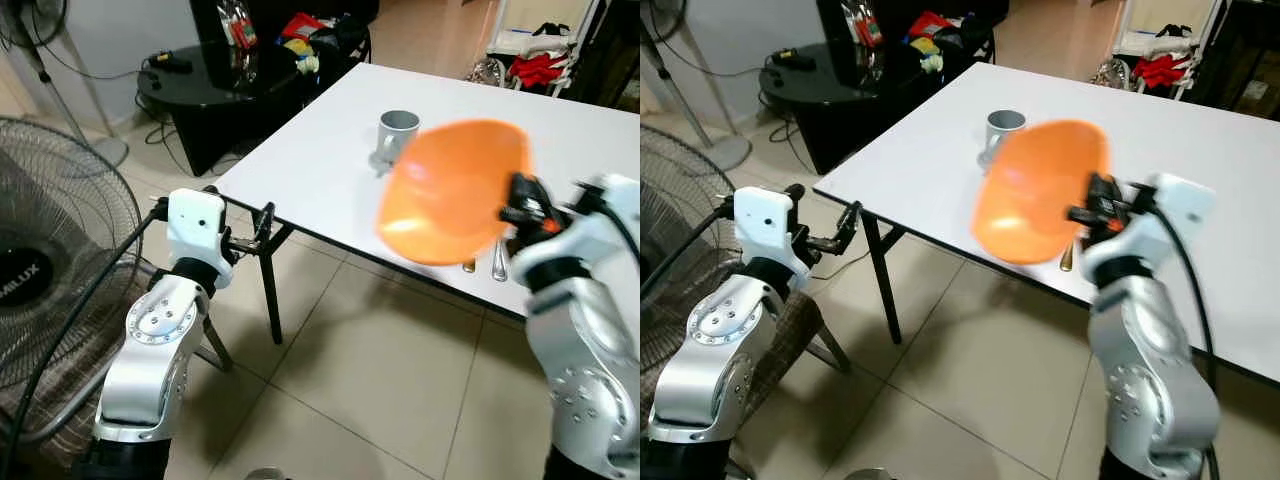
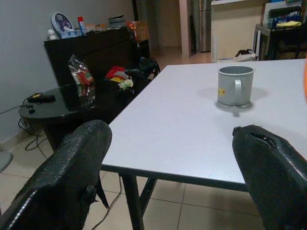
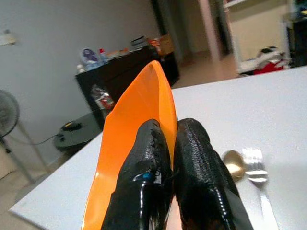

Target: Setting the table

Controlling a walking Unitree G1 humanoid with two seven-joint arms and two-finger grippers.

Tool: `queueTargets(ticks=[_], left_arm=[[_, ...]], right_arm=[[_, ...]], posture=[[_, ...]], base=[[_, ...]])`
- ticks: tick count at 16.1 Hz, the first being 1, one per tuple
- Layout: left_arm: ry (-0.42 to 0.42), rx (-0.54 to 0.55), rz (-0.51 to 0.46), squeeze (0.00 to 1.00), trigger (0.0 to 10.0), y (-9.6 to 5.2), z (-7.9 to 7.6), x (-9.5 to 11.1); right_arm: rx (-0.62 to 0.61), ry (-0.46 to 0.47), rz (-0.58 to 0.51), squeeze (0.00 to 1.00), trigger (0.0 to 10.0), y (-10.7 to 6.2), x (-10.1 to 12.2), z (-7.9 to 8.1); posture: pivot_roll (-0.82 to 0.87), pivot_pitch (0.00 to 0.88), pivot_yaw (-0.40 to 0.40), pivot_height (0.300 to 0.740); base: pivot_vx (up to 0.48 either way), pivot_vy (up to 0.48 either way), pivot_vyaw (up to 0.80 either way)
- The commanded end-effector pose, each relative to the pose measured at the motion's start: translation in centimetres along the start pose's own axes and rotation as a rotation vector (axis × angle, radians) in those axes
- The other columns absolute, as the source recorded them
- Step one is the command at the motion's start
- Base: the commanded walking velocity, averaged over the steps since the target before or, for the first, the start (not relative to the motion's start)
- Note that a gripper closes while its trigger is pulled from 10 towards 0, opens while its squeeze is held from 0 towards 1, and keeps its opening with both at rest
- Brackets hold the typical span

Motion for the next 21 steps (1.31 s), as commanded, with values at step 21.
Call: queueTargets(ticks=[21], left_arm=[[-0.004, -0.018, -0.001, 0.00, 10.0, -0.2, 0.1, 0.5]], right_arm=[[0.094, 0.040, -0.016, 0.00, 10.0, 1.9, 1.0, 0.3]], posture=[[0.10, 0.000, 0.026, 0.740]], base=[[0.336, 0.000, -0.15]])
Point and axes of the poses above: a point about 5 cm out from each wrist's last joint towards the gripper, its own y axis pointing out of the wrist towards the gripper, its own x axis along the axis of the wrist's last joint, z = x × y, the point moved 1 cm from there along y, pointing out of the wrist towards the gripper, and after that the axes turned 2 degrees about -y, right-handed, at the moved point
